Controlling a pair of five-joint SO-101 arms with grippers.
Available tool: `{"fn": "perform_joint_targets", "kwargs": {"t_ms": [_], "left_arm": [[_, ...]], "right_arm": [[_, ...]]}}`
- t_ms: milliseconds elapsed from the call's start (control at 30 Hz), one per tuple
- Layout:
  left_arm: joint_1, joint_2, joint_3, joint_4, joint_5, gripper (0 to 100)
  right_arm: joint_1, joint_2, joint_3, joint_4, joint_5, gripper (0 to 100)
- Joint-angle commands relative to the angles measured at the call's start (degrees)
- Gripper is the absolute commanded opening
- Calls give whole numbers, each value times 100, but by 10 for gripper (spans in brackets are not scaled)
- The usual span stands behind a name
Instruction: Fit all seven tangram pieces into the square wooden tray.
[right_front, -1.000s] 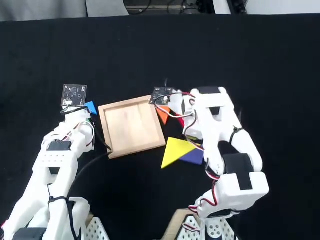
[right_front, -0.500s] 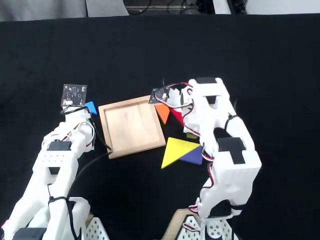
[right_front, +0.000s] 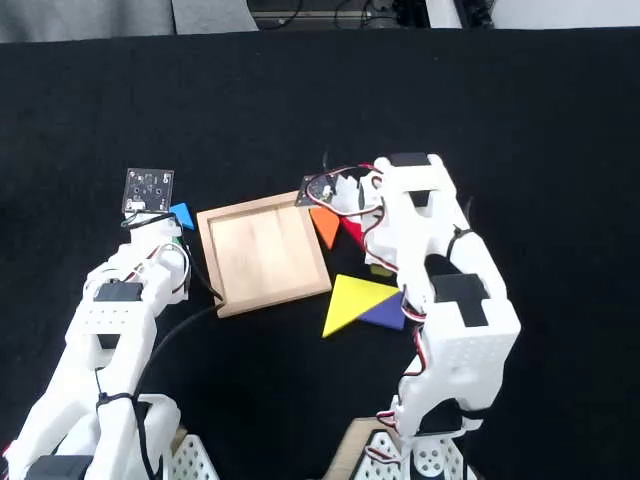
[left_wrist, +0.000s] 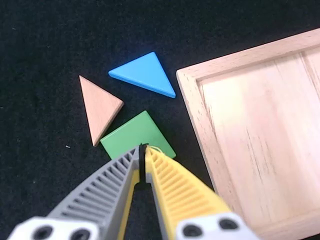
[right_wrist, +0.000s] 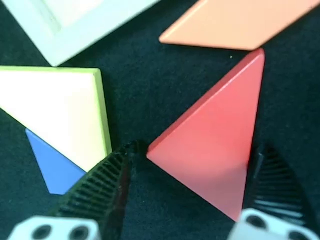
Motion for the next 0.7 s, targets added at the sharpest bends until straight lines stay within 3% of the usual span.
{"fn": "perform_joint_targets", "kwargs": {"t_ms": [0,133,367,667], "left_arm": [[57,-62,-48,-114,-26,30],[57,-62,-48,-114,-26,30],[57,-62,-48,-114,-26,30],[57,-26,-75,-114,-26,31]], "right_arm": [[-35,57,-163,-62,-79,352],[-35,66,-136,-53,-97,321],[-35,57,-136,-44,-97,60],[-26,-101,-277,-35,-527,80]]}}
